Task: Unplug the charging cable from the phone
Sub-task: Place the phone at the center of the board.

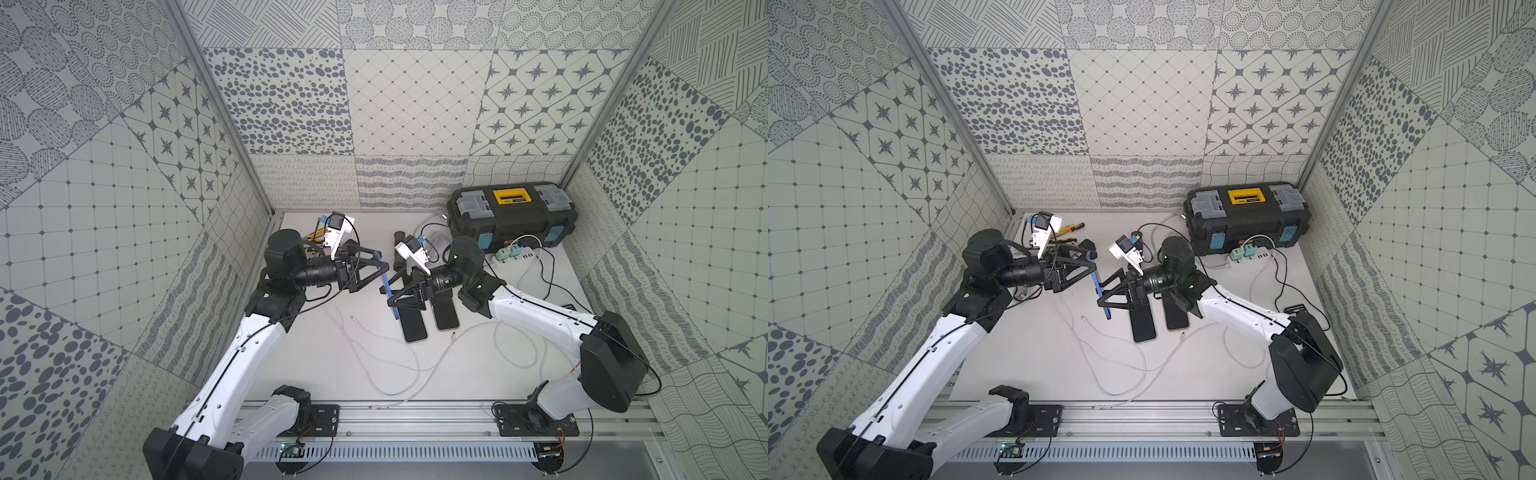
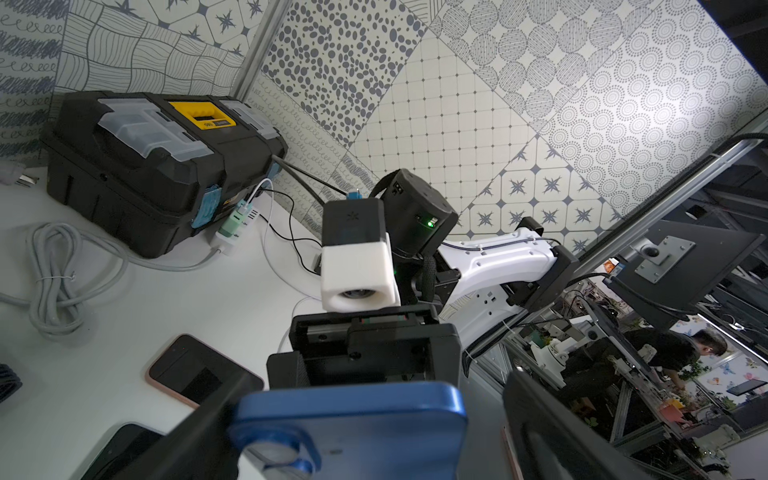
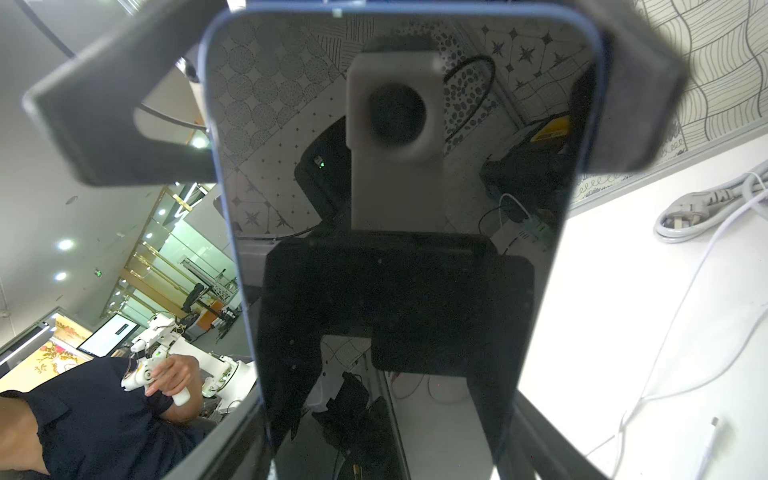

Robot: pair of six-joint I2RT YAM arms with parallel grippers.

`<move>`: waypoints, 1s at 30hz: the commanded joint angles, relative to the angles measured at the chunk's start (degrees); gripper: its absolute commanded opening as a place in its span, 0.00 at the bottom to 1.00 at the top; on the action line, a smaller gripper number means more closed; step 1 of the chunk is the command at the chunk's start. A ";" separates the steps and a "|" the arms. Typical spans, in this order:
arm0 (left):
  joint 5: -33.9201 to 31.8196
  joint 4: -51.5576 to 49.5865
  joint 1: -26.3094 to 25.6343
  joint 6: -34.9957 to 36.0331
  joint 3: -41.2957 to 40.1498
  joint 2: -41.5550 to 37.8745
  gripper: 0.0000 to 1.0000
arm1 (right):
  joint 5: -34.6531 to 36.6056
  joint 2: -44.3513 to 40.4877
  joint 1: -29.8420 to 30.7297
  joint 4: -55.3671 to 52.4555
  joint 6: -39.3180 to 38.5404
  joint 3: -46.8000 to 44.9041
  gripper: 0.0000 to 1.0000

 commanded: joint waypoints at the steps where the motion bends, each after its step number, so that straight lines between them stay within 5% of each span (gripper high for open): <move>1: -4.68 -4.97 0.03 6.40 1.76 -1.33 0.98 | 0.90 -0.12 -0.27 4.15 1.01 -0.71 0.35; 9: -25.79 -15.81 0.07 13.08 3.15 -3.72 0.98 | 7.63 -0.23 -0.27 -6.31 -2.86 0.30 0.34; 18: -40.45 -19.66 0.03 15.36 2.98 -5.11 0.98 | 21.80 0.53 0.67 -23.81 -8.93 4.57 0.37; 30: -50.11 -19.54 0.05 15.94 1.17 -7.54 0.98 | 48.18 5.79 6.19 -42.76 -11.27 13.83 0.39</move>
